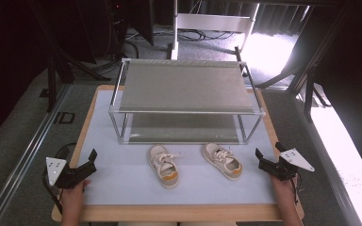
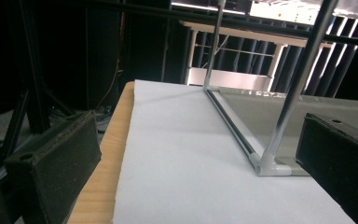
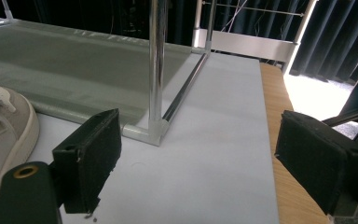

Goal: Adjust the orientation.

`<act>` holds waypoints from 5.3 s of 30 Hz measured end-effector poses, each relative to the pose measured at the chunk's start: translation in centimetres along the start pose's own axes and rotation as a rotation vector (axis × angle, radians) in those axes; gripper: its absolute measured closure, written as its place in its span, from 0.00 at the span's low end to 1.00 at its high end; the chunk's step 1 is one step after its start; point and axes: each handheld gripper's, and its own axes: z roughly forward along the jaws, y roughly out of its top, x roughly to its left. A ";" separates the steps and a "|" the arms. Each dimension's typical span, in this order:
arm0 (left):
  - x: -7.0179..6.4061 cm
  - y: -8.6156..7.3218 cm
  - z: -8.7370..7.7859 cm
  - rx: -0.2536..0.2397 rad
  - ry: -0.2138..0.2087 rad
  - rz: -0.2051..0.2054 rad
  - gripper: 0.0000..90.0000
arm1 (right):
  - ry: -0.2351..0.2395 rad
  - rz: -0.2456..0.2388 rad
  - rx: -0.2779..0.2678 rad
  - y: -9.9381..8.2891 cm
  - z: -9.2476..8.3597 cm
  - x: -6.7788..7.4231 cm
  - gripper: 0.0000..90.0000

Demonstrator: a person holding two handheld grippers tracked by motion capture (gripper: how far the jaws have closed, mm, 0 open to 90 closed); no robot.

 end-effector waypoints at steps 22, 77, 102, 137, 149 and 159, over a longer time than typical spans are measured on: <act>-1.3 2.9 -0.9 0.147 -0.292 0.042 0.00 | -0.019 -0.050 0.016 0.0 0.2 0.5 0.16; -4.6 5.8 1.4 1.260 -0.530 0.701 0.04 | -0.023 -0.064 0.026 0.1 0.3 0.7 0.16; -13.5 8.1 2.9 1.200 -0.715 0.774 0.04 | -0.023 -0.068 0.025 0.1 0.3 0.7 0.16; -26.7 9.0 5.1 1.151 -0.945 0.939 0.17 | -0.012 -0.065 0.023 0.1 0.2 0.7 0.16; -27.9 6.2 7.4 1.254 -0.928 0.931 0.48 | -0.011 -0.064 0.024 0.1 0.3 0.7 0.16; -28.1 4.8 8.5 1.308 -0.932 0.949 0.67 | -0.011 -0.066 0.025 0.1 0.3 0.7 0.17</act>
